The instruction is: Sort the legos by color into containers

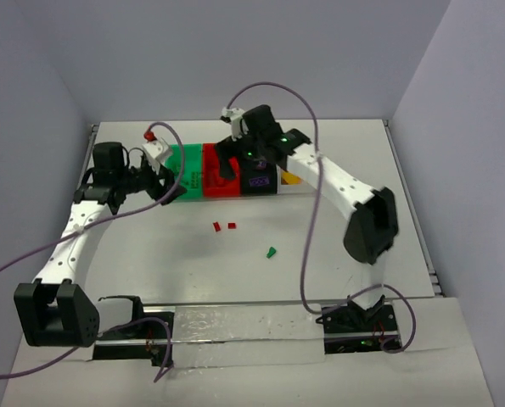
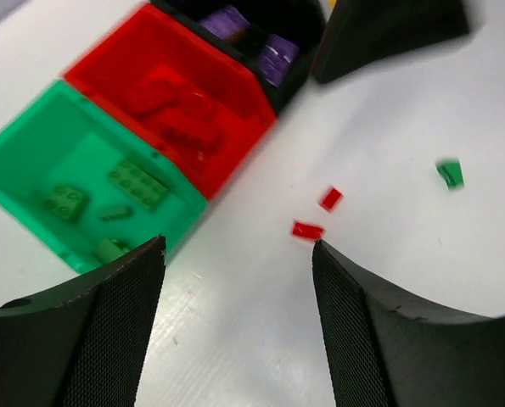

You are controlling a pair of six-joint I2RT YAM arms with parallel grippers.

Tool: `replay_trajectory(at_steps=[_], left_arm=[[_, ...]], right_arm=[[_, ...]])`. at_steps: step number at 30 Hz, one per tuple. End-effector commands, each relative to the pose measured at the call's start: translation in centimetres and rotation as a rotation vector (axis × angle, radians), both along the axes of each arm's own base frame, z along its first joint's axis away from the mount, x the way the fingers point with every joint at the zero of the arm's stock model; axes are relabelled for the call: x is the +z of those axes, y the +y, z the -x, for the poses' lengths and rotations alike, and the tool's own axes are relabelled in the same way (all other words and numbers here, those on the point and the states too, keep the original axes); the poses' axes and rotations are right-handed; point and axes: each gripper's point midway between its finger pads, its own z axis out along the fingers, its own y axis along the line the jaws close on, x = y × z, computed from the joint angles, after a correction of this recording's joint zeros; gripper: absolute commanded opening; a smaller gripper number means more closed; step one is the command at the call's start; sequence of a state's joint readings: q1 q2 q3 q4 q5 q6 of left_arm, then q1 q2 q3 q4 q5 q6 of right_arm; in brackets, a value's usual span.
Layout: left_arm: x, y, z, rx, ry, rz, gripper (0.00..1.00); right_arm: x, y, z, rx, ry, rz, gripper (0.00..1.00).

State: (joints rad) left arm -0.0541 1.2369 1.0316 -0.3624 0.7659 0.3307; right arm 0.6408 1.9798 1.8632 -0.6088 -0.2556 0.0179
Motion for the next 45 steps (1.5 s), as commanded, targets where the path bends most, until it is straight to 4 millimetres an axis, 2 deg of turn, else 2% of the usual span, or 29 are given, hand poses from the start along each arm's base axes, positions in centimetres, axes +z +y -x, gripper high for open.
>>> replay_trajectory(at_steps=[1,2,3,4,5,8,11,13,14,15,19,23,29,38,45], left_arm=[[-5.0,-1.5,6.0,-0.272,0.058,-0.151,0.74],[-6.1,-1.8,6.6,-0.302,0.077,-0.182,0.72],[-6.7,-1.6,7.1,-0.326,0.079,-0.201,0.72],[-8.3,-2.1,8.0,-0.393,0.073,-0.259,0.71],[-9.4,-2.6,8.9,-0.451,0.083,-0.288,0.71],[-11.4,-3.2,10.4,-0.66,-0.008,-0.364,0.71],[-11.7,-4.8,8.9,-0.768,-0.147,-0.375,0.72],[-11.0,-5.8,7.5,-0.843,-0.233,-0.419,0.73],[-11.5,-5.9,7.1,-0.878,-0.228,-0.457,0.73],[-12.8,-6.3,7.6,-0.939,-0.168,-0.468,0.73],[-12.9,-8.1,5.8,-1.1,-0.193,-0.473,0.72],[-14.4,-8.8,5.0,-1.177,-0.226,-0.521,0.7],[-17.2,-8.9,5.0,-1.252,-0.21,-0.603,0.64],[-19.3,-9.5,4.8,-1.293,-0.199,-0.648,0.6],[-21.0,-9.2,5.3,-1.345,-0.174,-0.684,0.51]], right_arm=[[5.4,-5.1,4.2,0.066,-0.082,-0.053,0.96],[3.6,-6.9,5.0,0.059,-0.039,-0.024,0.96],[4.8,-7.6,5.0,0.063,-0.071,-0.035,0.96],[3.5,-9.0,6.8,0.093,-0.04,-0.009,0.96],[1.5,-10.8,7.6,0.081,0.007,0.019,0.96],[-1.1,-13.8,9.9,0.097,0.052,0.078,0.95],[-3.3,-15.6,12.3,0.136,0.114,0.129,0.95],[-4.2,-16.4,13.2,0.174,0.131,0.151,0.94],[-4.6,-16.7,13.7,0.186,0.139,0.16,0.94],[-5.3,-17.3,14.4,0.196,0.148,0.18,0.93],[-7.5,-19.1,16.1,0.246,0.154,0.26,0.93],[-8.4,-20.1,16.7,0.249,0.169,0.3,0.92],[-9.1,-21.0,17.0,0.236,0.192,0.311,0.92],[-9.7,-21.0,17.3,0.248,0.217,0.312,0.91],[-9.7,-21.1,17.4,0.243,0.218,0.31,0.91]])
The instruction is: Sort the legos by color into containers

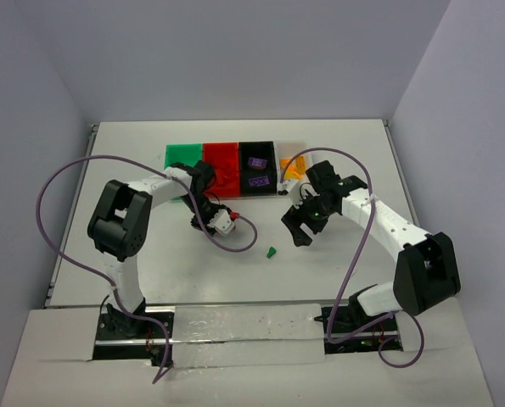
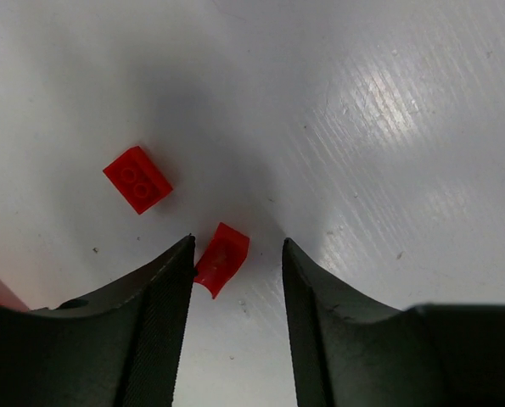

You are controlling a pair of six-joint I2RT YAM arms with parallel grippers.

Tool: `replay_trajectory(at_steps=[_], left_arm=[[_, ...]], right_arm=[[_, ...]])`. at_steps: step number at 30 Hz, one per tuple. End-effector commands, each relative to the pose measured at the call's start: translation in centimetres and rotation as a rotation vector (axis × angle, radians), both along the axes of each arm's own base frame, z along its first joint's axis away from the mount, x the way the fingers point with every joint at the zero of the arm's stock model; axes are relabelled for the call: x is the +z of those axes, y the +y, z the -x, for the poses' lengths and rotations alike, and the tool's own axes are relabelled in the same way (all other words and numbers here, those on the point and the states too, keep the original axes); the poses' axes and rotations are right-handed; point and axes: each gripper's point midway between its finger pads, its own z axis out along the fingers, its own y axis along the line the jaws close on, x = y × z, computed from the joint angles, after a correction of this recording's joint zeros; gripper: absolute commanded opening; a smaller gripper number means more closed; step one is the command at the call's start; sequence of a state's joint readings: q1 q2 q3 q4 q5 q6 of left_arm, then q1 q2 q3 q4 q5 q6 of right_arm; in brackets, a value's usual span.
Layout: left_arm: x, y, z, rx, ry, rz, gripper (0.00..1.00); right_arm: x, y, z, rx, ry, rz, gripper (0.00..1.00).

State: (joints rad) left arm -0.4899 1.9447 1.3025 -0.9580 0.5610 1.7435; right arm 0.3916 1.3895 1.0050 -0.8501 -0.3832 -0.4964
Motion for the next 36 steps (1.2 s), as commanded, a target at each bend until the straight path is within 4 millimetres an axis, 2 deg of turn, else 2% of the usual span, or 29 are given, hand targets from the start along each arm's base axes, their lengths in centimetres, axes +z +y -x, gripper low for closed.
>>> replay_trajectory(at_steps=[1,3,6,9,11,13,15,19,22,27,30,33,34,36], left_arm=[[-0.2,-0.4,-0.1,-0.07,-0.032,-0.008,0.49],[-0.7,-0.1,0.2,-0.071,-0.032,-0.021,0.45],[-0.8,0.1,0.3,-0.067,-0.045,-0.031,0.33],[-0.2,0.6,0.7,-0.053,-0.069,-0.027,0.21],[1.0,0.3,0.8,-0.03,-0.084,0.0,0.12],[3.1,-0.6,0.8,0.02,-0.082,0.062,0.07],[6.9,-1.9,-0.1,0.135,-0.071,0.162,0.01],[13.6,-4.3,-4.9,0.468,-0.062,0.343,0.0],[15.8,-5.1,-8.8,0.664,-0.092,0.413,0.0],[14.9,-4.8,-14.7,0.924,-0.112,0.395,0.0],[13.2,-4.1,-17.7,1.031,-0.105,0.399,0.0],[12.5,-3.7,-19.7,1.116,-0.094,0.398,0.02],[11.5,-3.4,-20.4,1.146,-0.093,0.383,0.07],[10.9,-3.3,-21.2,1.179,-0.095,0.372,0.13]], right_arm=[[0.1,-0.3,0.3,0.004,-0.003,0.0,0.91],[0.0,-0.4,0.3,0.004,-0.003,0.002,0.91],[0.0,-0.5,0.3,0.003,-0.006,0.006,0.91],[0.1,-0.2,0.2,0.011,-0.006,-0.003,0.91],[0.1,-0.1,0.2,0.021,-0.001,-0.011,0.91],[0.0,-0.1,0.3,0.028,0.002,-0.009,0.91],[-0.2,-0.2,0.3,0.031,0.007,-0.003,0.91],[-0.3,-0.1,0.6,0.034,0.012,-0.01,0.91],[-0.3,0.1,0.6,0.039,0.012,-0.026,0.91],[-0.1,0.4,0.8,0.039,0.024,-0.039,0.9],[0.2,0.4,1.0,0.041,0.019,-0.046,0.9],[0.2,0.2,1.1,0.033,0.021,-0.04,0.9],[0.0,0.1,1.3,0.03,0.024,-0.037,0.9],[-0.1,0.1,1.4,0.027,0.024,-0.036,0.9]])
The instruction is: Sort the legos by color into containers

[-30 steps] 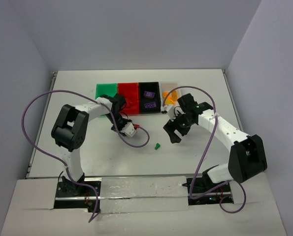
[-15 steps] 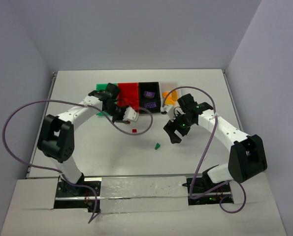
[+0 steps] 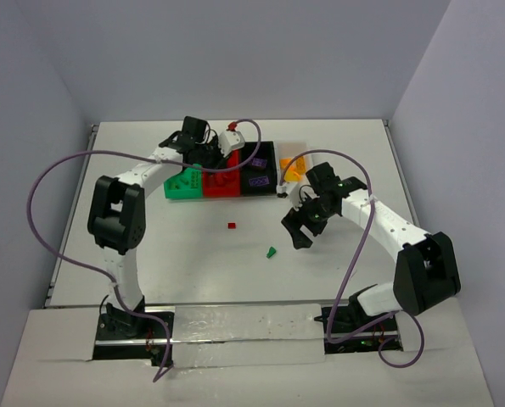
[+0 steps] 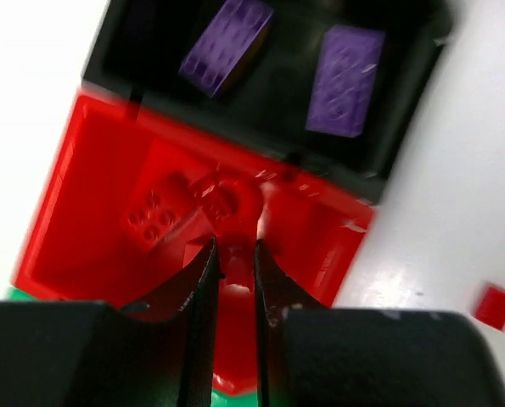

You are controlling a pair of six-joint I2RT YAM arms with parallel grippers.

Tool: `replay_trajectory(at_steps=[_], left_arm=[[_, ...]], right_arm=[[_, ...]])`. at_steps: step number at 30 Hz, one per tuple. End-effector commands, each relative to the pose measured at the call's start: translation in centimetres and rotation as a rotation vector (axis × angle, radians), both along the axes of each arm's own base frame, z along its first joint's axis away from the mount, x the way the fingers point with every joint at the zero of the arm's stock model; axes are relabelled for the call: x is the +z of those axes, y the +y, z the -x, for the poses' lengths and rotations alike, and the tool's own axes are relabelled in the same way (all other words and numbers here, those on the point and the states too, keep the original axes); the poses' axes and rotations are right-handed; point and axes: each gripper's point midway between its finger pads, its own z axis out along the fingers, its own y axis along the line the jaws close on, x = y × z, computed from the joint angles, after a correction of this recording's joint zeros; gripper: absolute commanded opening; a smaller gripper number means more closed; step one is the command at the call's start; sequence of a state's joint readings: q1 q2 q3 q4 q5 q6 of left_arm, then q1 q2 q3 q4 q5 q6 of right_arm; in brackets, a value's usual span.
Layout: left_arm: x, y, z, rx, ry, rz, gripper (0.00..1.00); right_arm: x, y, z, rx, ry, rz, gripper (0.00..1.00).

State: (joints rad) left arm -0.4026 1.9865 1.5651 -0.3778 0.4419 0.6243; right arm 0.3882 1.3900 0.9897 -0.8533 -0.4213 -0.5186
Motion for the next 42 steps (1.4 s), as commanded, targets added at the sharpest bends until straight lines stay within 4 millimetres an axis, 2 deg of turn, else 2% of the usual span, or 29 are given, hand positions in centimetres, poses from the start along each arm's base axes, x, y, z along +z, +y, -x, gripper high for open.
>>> replay_trajectory(at_steps=[1,3,5,7,8,9,11,13,14,15,16,17,18,19,20,21,23,25,28,31,36,37,39,42], left_arm=[[1.0,0.3,-3.5,0.155,-0.023,0.04,0.17],[0.5,0.3,-3.6,0.164,-0.015,0.038,0.36],[0.8,0.3,-3.3,0.158,-0.019,0.046,0.47],[1.3,0.0,-2.7,0.151,-0.018,0.074,0.64],[2.2,-0.1,-2.6,0.145,-0.03,0.086,0.65],[2.5,-0.1,-1.7,0.144,-0.031,0.099,0.7],[5.4,-0.5,-0.7,0.132,-0.078,0.144,0.72],[6.1,-0.7,0.5,0.123,-0.072,0.171,0.72],[7.7,-1.2,1.7,0.11,-0.088,0.199,0.72],[8.0,-1.8,3.4,0.095,-0.064,0.22,0.71],[9.2,-2.8,5.6,0.06,-0.063,0.244,0.69],[8.6,-3.3,7.7,0.043,-0.023,0.25,0.66],[9.2,-3.9,9.7,0.021,-0.01,0.268,0.65],[8.3,-5.2,12.3,-0.009,0.043,0.271,0.65],[8.8,-6.4,14.3,-0.044,0.051,0.285,0.63],[8.2,-7.2,16.1,-0.047,0.101,0.288,0.62],[6.6,-7.8,18.3,-0.051,0.158,0.268,0.6],[3.9,-9.5,22.5,-0.086,0.201,0.213,0.58],[0.3,-10.7,26.5,-0.115,0.211,0.101,0.56],[-2.4,-11.5,29.1,-0.114,0.247,0.012,0.56],[-5.0,-12.6,29.4,-0.045,0.305,-0.099,0.59],[-6.1,-12.0,29.4,-0.032,0.314,-0.137,0.59],[-6.0,-12.7,28.8,-0.021,0.305,-0.146,0.61],[-7.1,-13.2,28.3,0.03,0.327,-0.161,0.62]], right_arm=[[0.1,-0.3,0.9,-0.001,0.006,-0.01,0.9],[0.0,-0.3,1.0,-0.006,0.007,-0.007,0.9],[0.0,-0.4,1.1,-0.011,0.006,-0.006,0.9],[0.1,-0.5,1.2,-0.022,0.003,-0.012,0.9],[0.0,-0.5,1.3,-0.024,0.007,-0.011,0.9],[0.0,-0.5,1.2,-0.035,0.001,-0.018,0.9],[-0.1,-0.6,1.3,-0.062,0.012,-0.034,0.9],[-0.1,-0.7,1.2,-0.082,0.017,-0.046,0.9],[-0.1,-0.9,1.1,-0.106,0.02,-0.055,0.9],[-0.1,-1.1,0.8,-0.124,0.016,-0.059,0.9],[0.0,-1.5,0.5,-0.149,0.012,-0.058,0.9],[0.1,-1.7,0.1,-0.172,0.007,-0.061,0.9],[0.2,-2.0,-0.1,-0.193,0.009,-0.065,0.9],[0.2,-2.4,-0.4,-0.222,0.014,-0.067,0.9],[0.1,-2.6,-0.7,-0.241,0.021,-0.061,0.9],[0.1,-3.0,-1.0,-0.267,0.022,-0.055,0.9],[-0.1,-3.7,-1.4,-0.307,0.029,-0.047,0.9],[-0.5,-5.0,-2.4,-0.382,0.04,-0.019,0.9],[-0.7,-6.5,-3.3,-0.467,0.042,0.008,0.9],[-0.3,-7.8,-4.4,-0.545,0.003,0.035,0.91],[0.2,-8.8,-5.0,-0.596,-0.029,0.046,0.91],[0.3,-8.8,-5.0,-0.595,-0.028,0.045,0.91],[0.3,-8.7,-4.8,-0.593,-0.024,0.039,0.91],[0.5,-8.8,-4.8,-0.594,-0.026,0.037,0.91]])
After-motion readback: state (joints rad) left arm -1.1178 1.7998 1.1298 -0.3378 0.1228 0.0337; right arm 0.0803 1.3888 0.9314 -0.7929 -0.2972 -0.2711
